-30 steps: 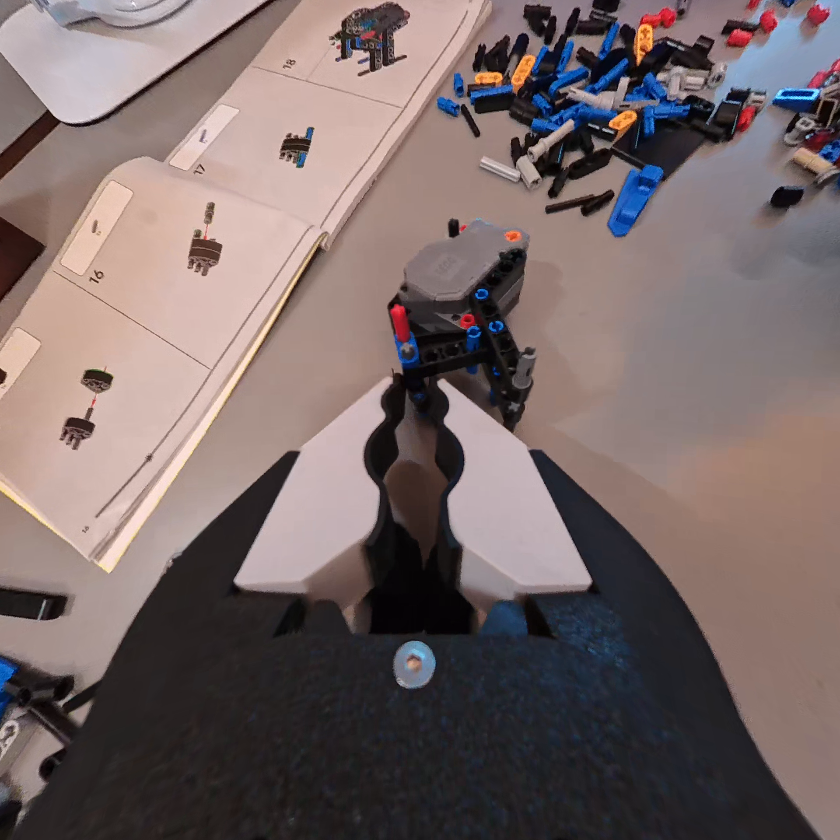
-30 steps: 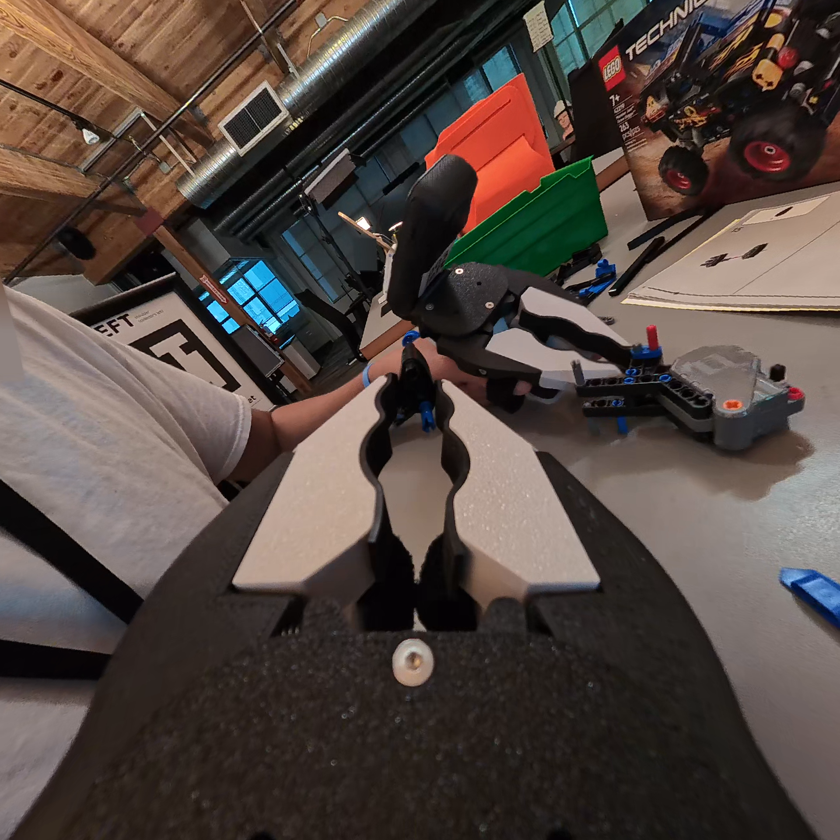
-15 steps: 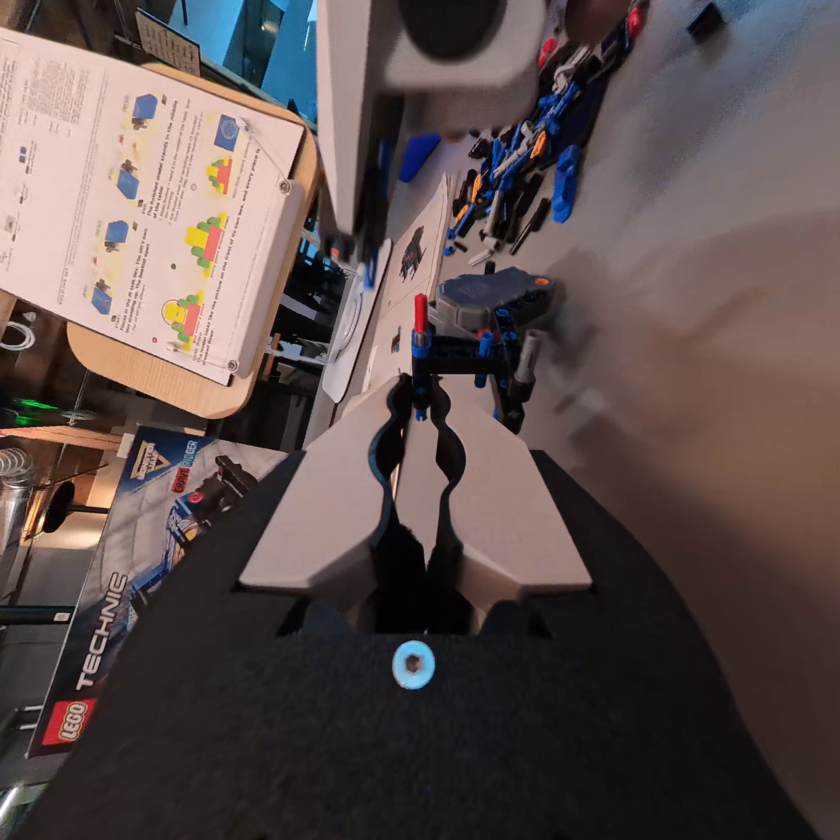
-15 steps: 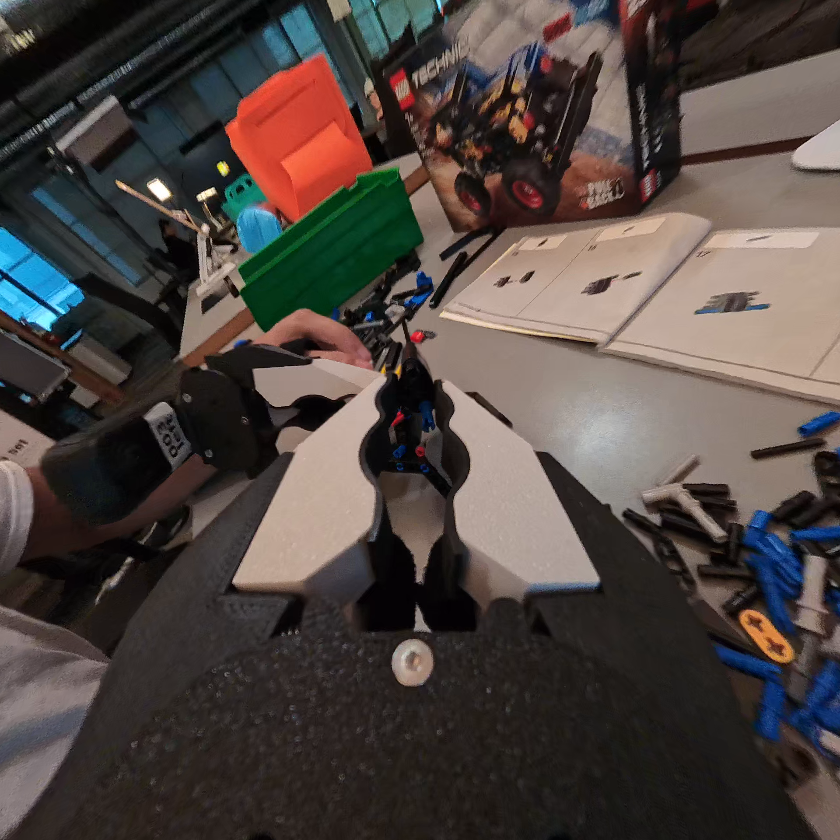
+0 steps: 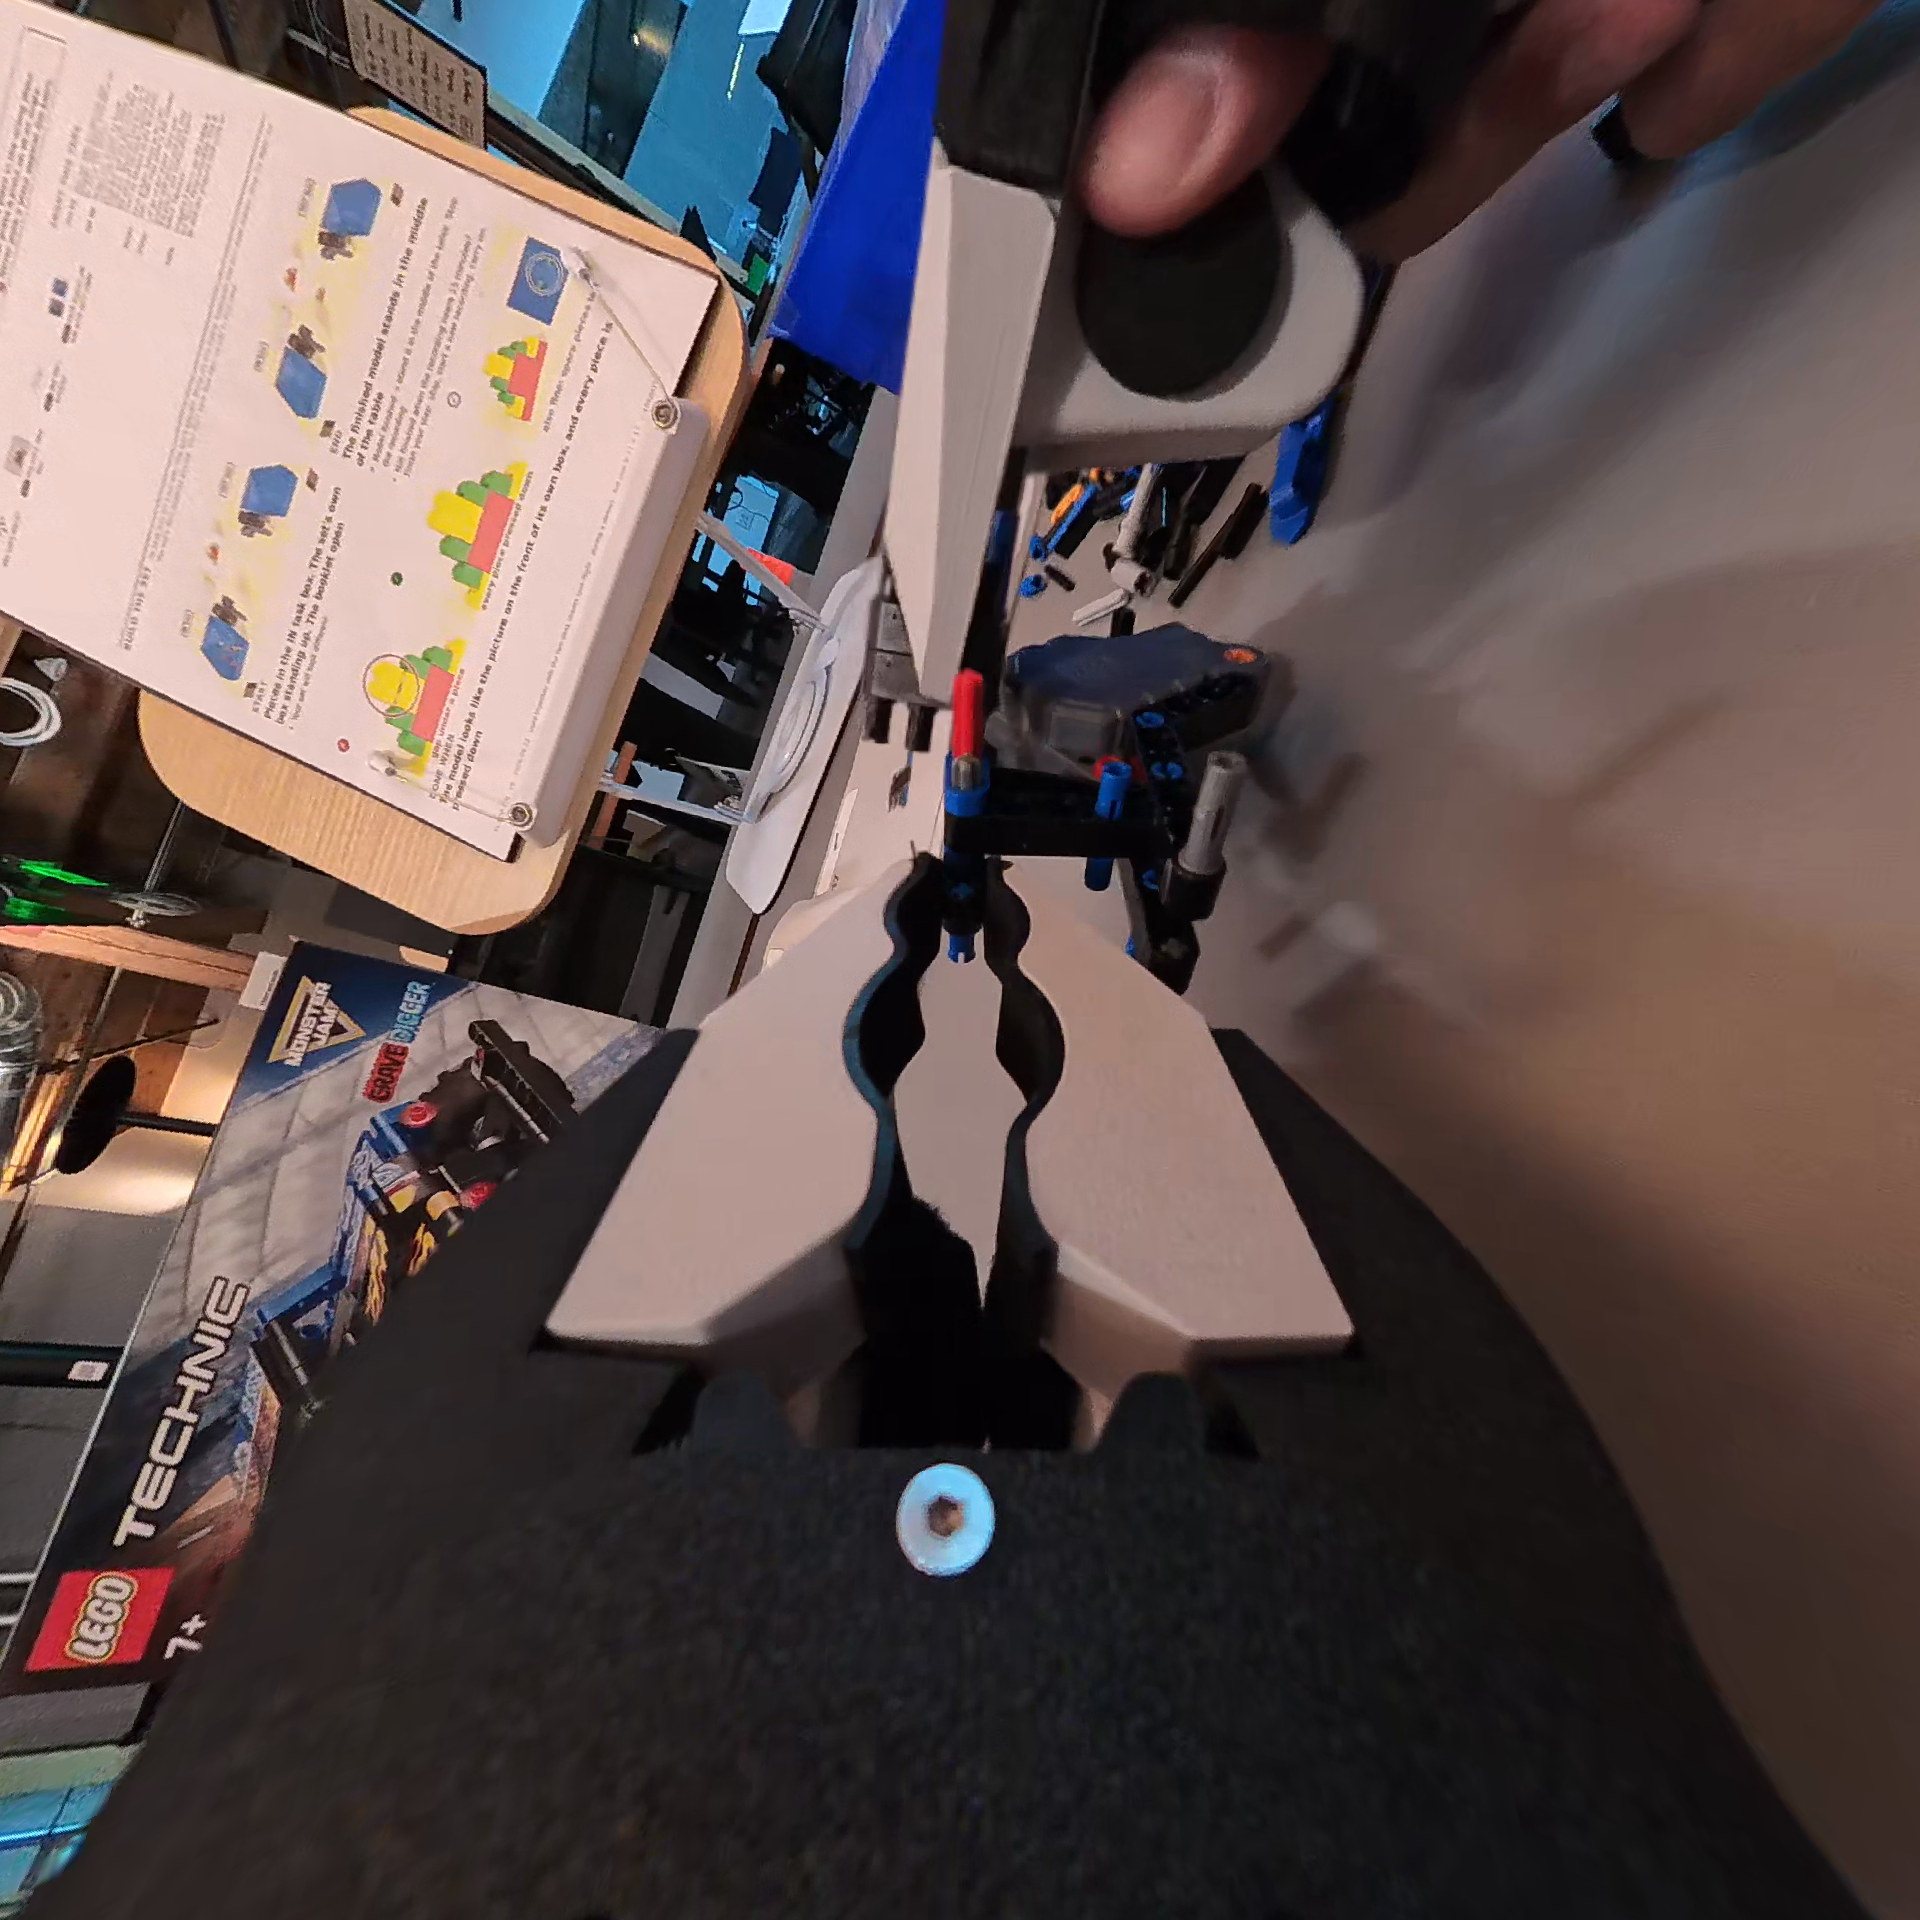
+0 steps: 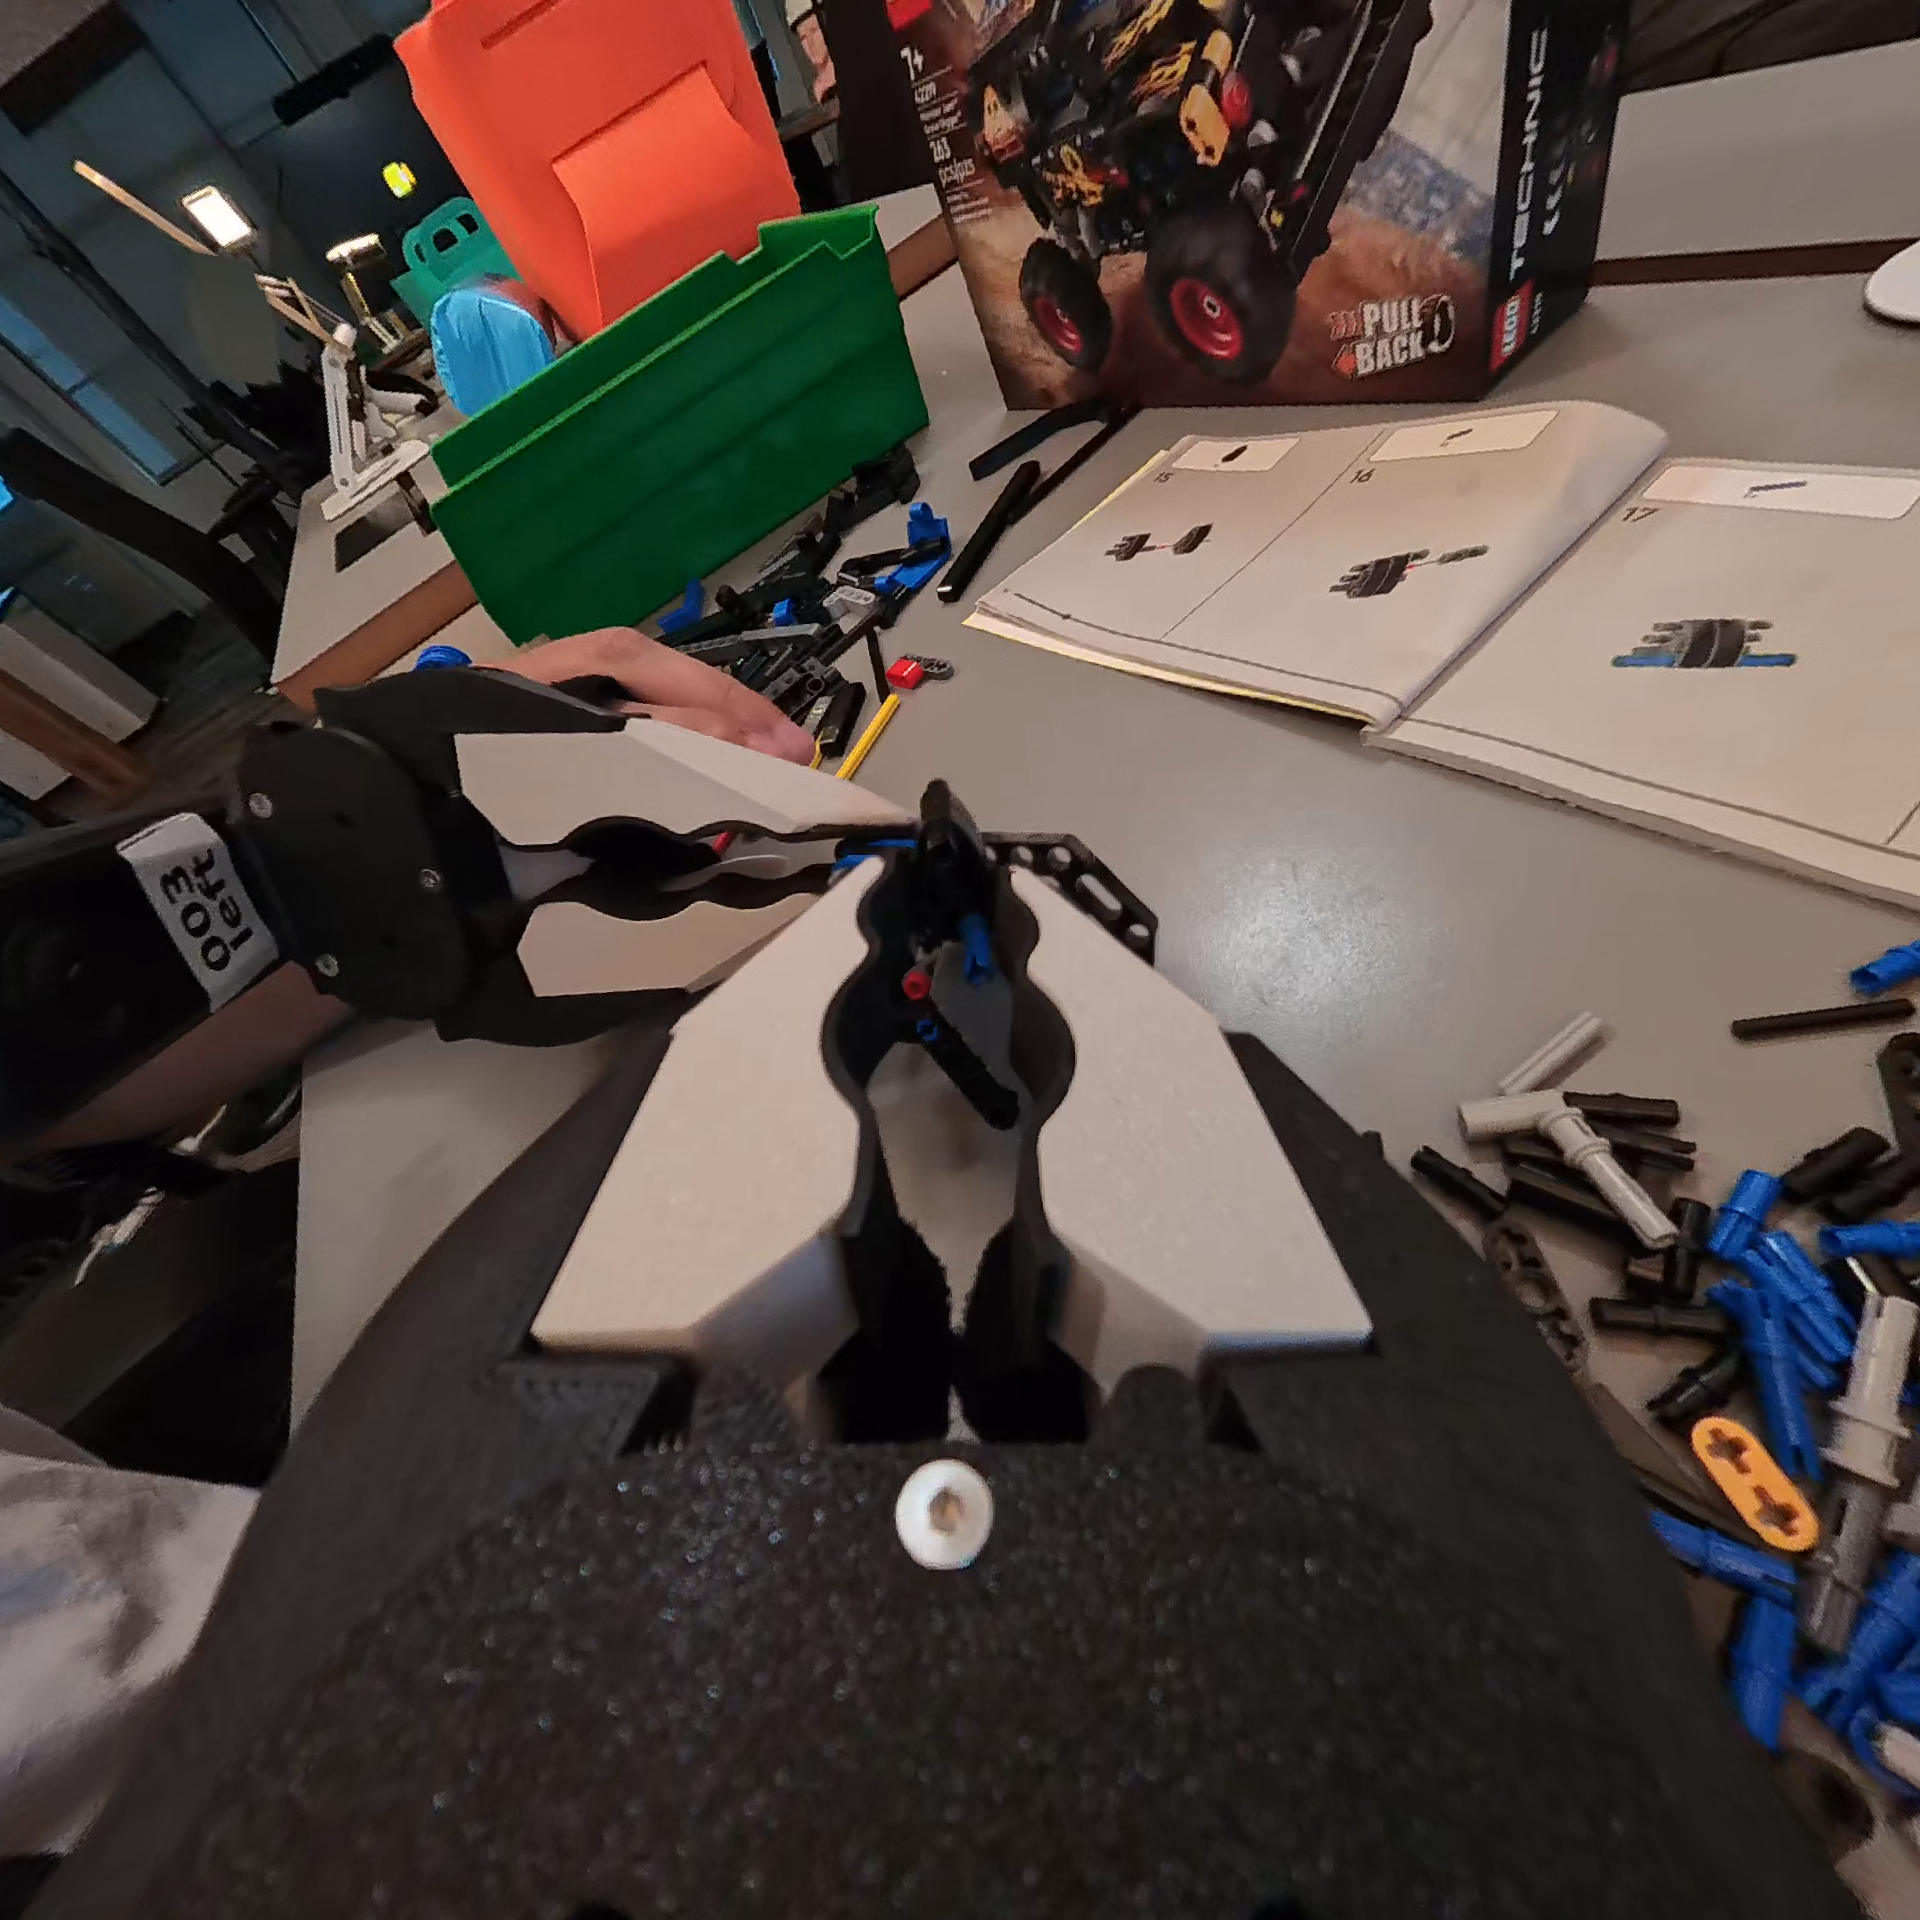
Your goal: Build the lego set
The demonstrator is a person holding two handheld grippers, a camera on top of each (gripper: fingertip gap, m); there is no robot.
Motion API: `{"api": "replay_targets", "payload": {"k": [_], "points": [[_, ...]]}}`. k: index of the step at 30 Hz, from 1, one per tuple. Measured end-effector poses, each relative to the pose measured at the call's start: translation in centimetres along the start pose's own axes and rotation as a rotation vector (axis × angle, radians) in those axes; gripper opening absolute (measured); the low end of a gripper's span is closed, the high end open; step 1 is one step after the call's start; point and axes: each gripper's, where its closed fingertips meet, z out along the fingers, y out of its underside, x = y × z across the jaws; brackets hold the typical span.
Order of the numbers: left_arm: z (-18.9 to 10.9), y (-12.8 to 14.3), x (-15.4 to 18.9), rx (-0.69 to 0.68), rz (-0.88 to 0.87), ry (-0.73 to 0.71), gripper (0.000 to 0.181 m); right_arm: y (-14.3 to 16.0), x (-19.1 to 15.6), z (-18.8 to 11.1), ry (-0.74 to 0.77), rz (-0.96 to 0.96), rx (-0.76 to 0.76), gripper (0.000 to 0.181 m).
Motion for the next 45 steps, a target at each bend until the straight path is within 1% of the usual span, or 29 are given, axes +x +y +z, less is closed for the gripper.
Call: {"api": "replay_targets", "payload": {"k": [3, 8, 11, 16, 21, 24, 29, 35, 39, 44, 45], "points": [[0.03, 0.12, -0.05, -0.009, -0.012, -0.002, 0.006, 0.27, -0.21, 0.14, -0.023, 0.036, -0.013, 0.014], [-0.06, -0.03, 0.09, -0.004, 0.016, -0.015, 0.006, -0.16, -0.14, -0.01, -0.036, 0.055, 0.020, 0.014], [-0.15, -0.18, 0.21, 0.003, 0.011, -0.013, 0.006, 0.18, -0.41, 0.05, -0.067, 0.081, 0.013, 0.015], [-0.15, -0.19, 0.20, -0.009, 0.043, -0.034, 0.006, 0.04, -0.40, 0.08, -0.028, 0.026, 0.023, 0.015], [-0.07, 0.10, -0.09, -0.030, 0.009, -0.049, 0.006, -0.34, 0.12, -0.52, 0.023, -0.017, 0.044, 0.015], [-0.12, -0.21, 0.25, -0.016, 0.004, -0.033, 0.006, -0.25, -0.12, -0.22, 0.002, 0.004, 0.041, 0.015], [-0.20, -0.25, 0.32, -0.014, 0.021, -0.040, 0.006, 0.03, 0.05, -0.07, 0.022, -0.022, 0.024, 0.015], [-0.27, -0.51, 0.41, -0.019, 0.088, -0.072, 0.006, -0.03, 0.01, -0.21, 0.038, -0.056, 0.030, 0.015], [-0.33, -0.68, 0.40, -0.020, 0.179, -0.117, 0.006, -0.14, -0.15, -0.34, 0.073, -0.140, 0.042, 0.015], [-0.32, -0.76, 0.33, -0.025, 0.151, -0.118, 0.006, -0.13, -0.16, -0.40, 0.086, -0.188, 0.048, 0.015], [-0.32, -0.74, 0.26, -0.027, 0.147, -0.121, 0.006, -0.33, 0.14, -0.57, 0.112, -0.205, 0.058, 0.015]]}}
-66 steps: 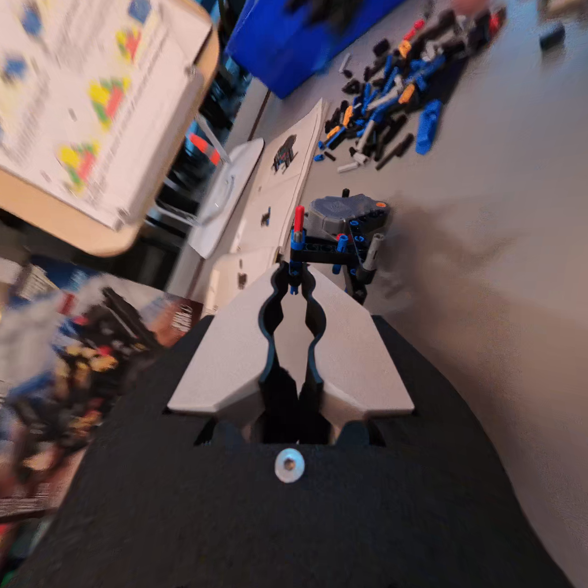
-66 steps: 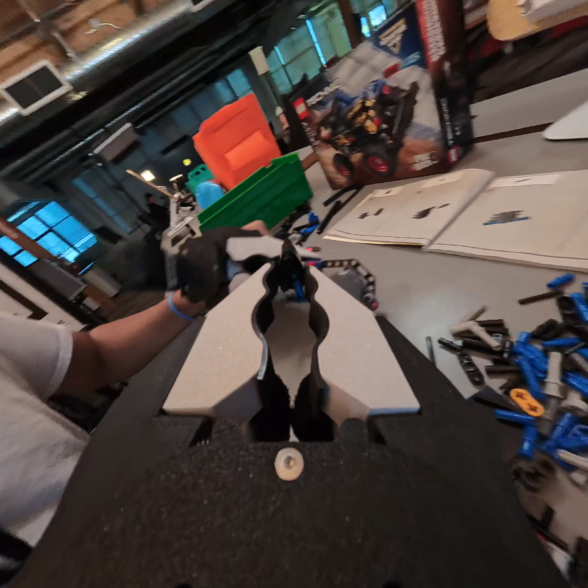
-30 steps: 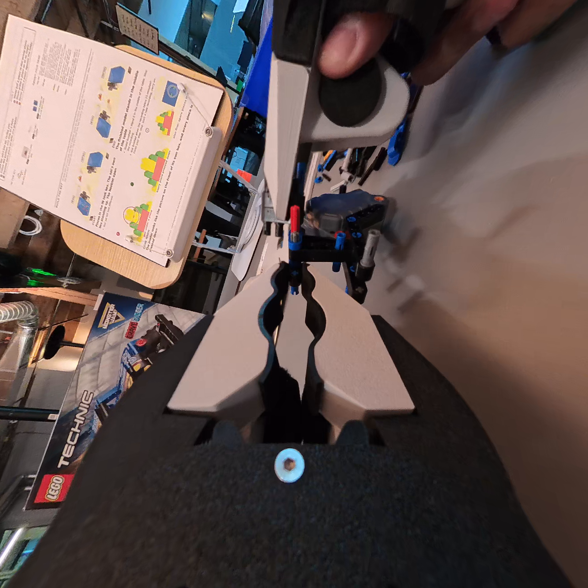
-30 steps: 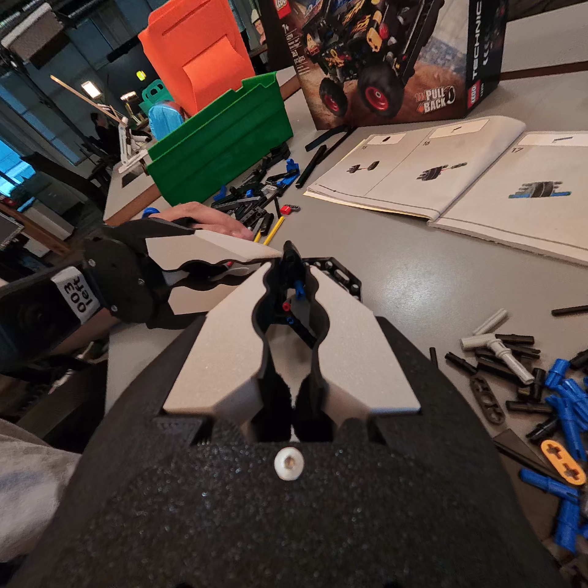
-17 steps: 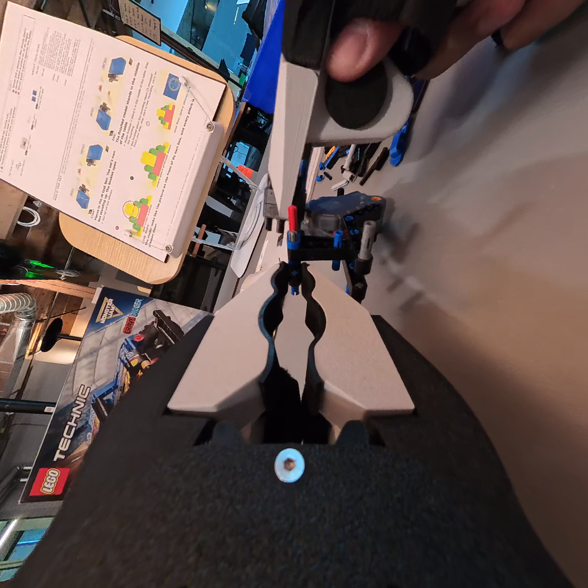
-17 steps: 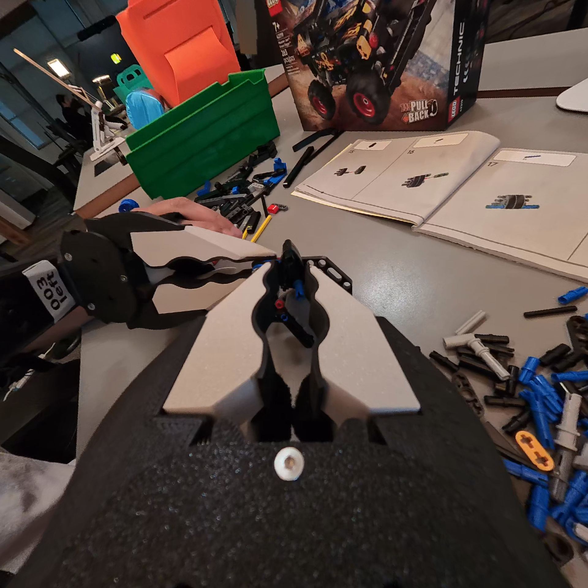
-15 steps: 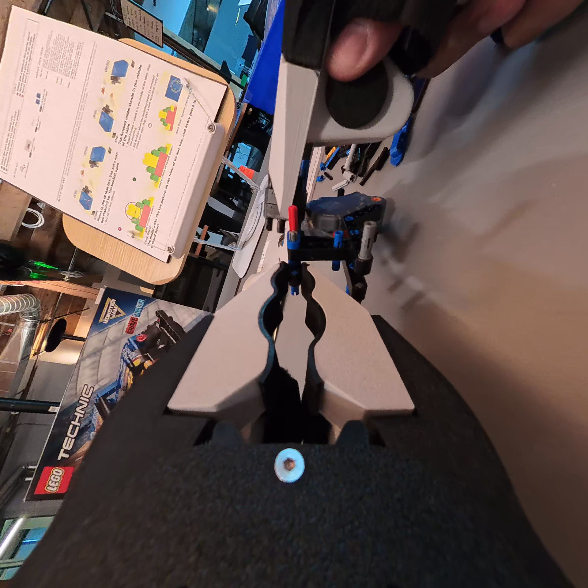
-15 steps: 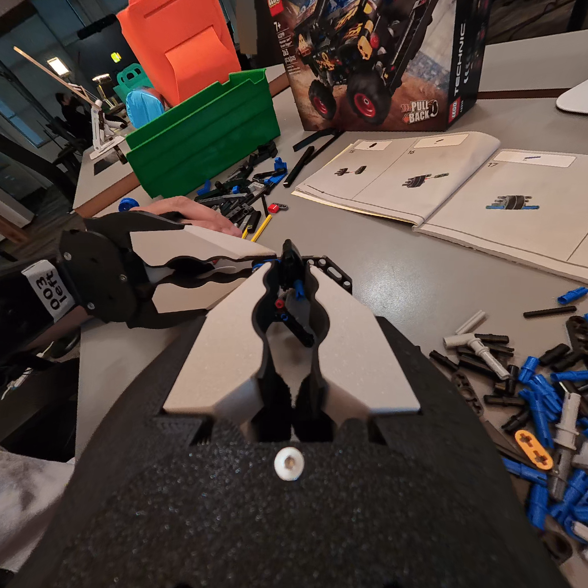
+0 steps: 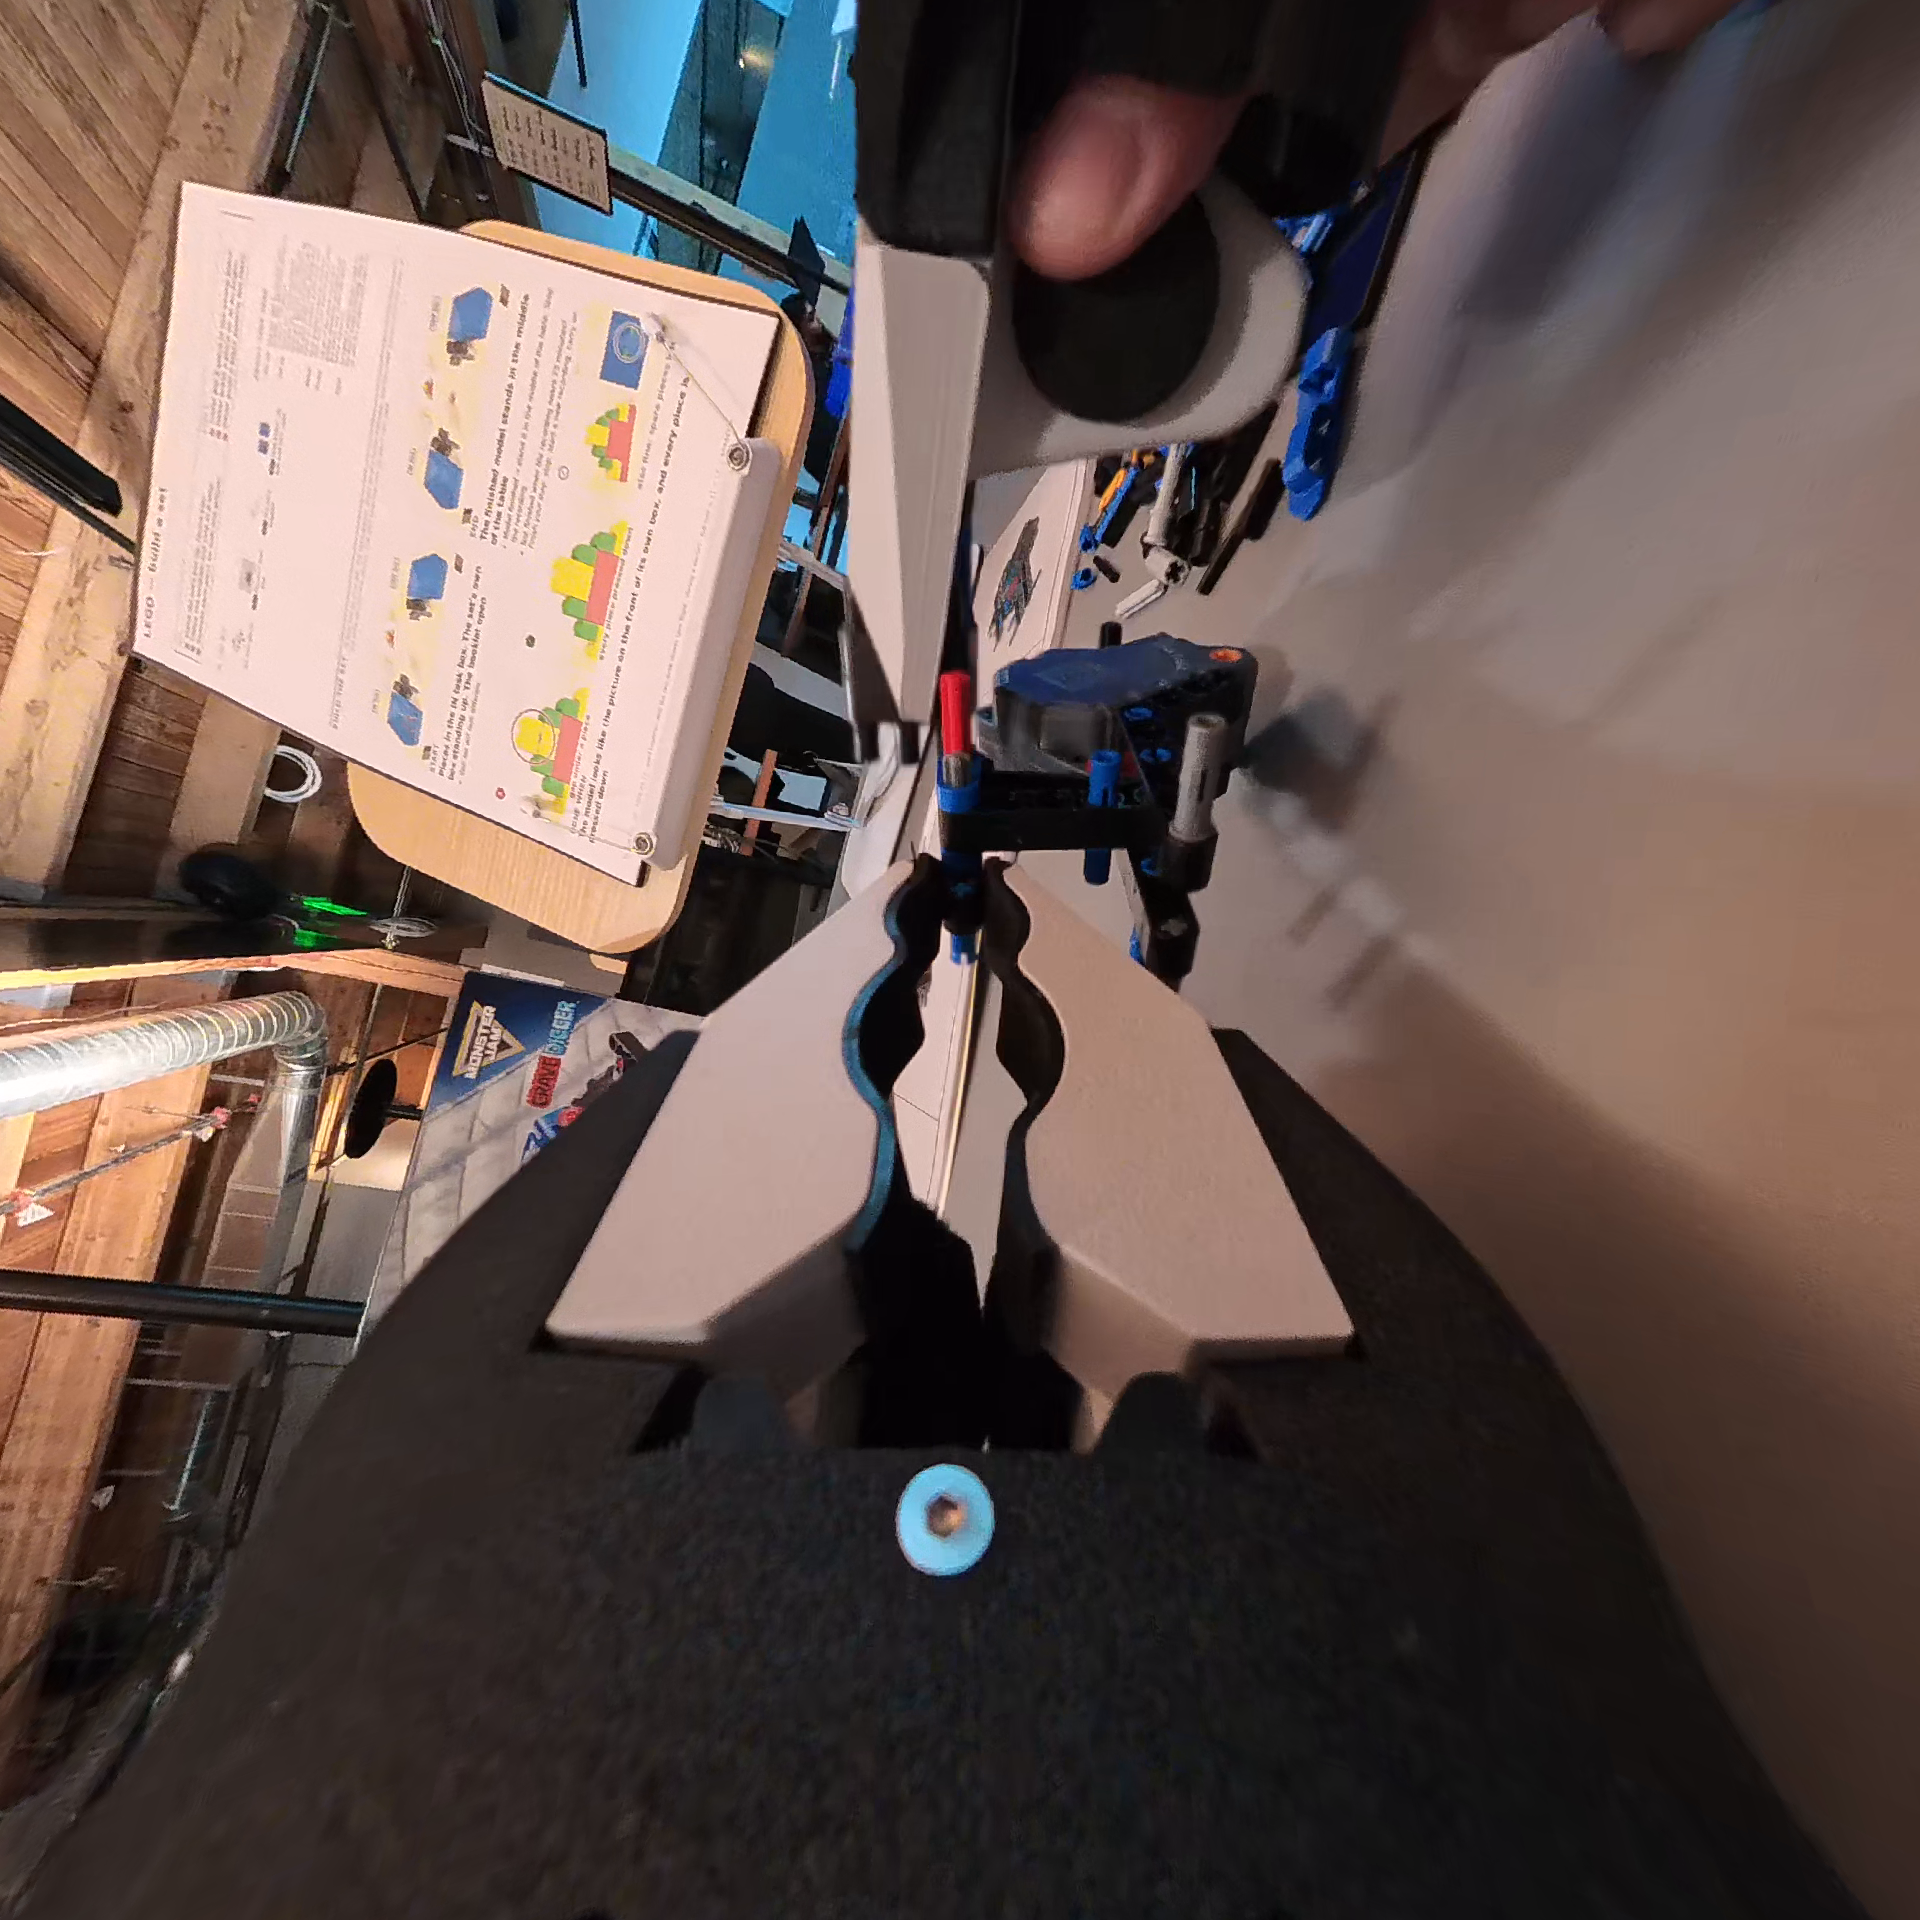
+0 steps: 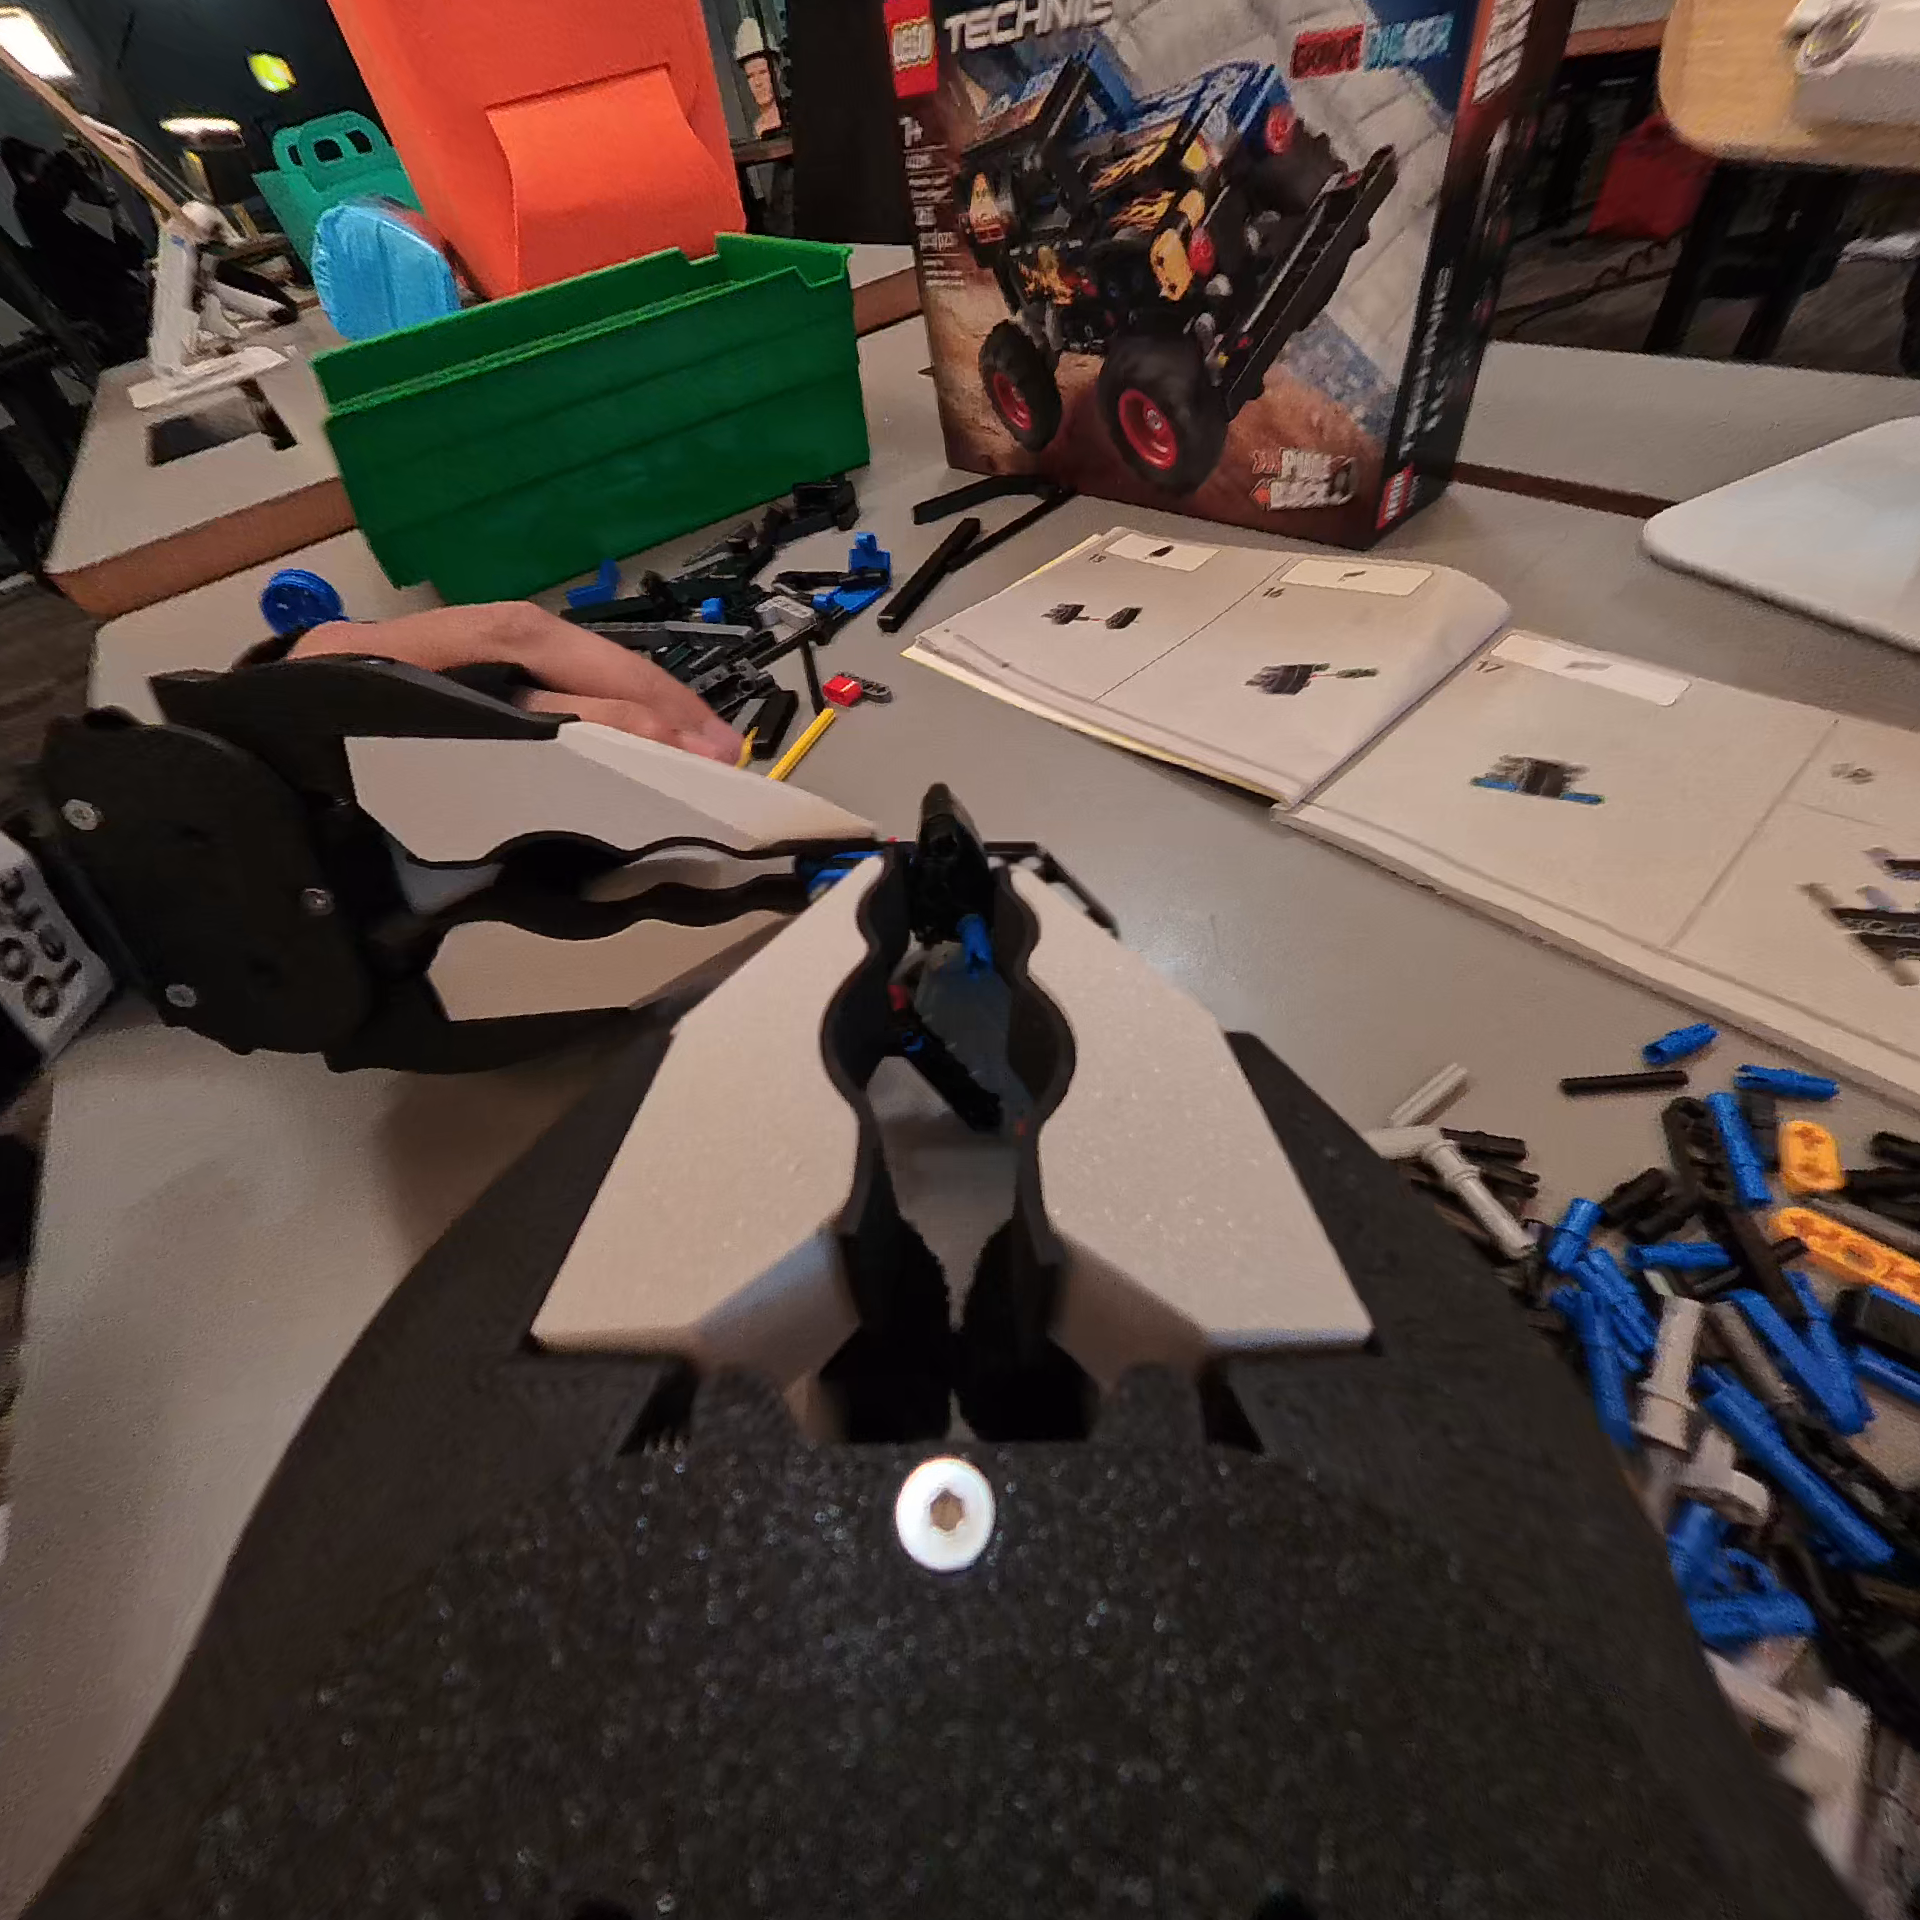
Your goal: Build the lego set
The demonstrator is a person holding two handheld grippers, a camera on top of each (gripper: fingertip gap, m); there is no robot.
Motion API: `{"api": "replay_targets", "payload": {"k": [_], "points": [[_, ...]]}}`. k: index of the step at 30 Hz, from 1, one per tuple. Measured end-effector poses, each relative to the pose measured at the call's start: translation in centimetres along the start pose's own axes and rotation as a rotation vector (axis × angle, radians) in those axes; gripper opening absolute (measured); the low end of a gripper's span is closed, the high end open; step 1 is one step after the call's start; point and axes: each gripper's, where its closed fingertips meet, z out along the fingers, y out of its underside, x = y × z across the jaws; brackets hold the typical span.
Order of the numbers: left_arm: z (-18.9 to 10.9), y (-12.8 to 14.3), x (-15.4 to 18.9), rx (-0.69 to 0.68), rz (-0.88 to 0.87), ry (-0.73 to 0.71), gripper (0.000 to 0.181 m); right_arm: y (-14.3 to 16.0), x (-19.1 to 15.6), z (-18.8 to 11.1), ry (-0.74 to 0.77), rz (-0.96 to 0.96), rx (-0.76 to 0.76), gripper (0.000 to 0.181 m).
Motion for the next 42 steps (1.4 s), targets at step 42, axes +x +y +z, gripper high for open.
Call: {"api": "replay_targets", "payload": {"k": [42], "points": [[-4.3, 1.7, 2.3, -0.126, -0.449, 0.373, 0.012, -0.2, -0.9, -1.2, -0.107, 0.126, -0.015, 0.014]]}}
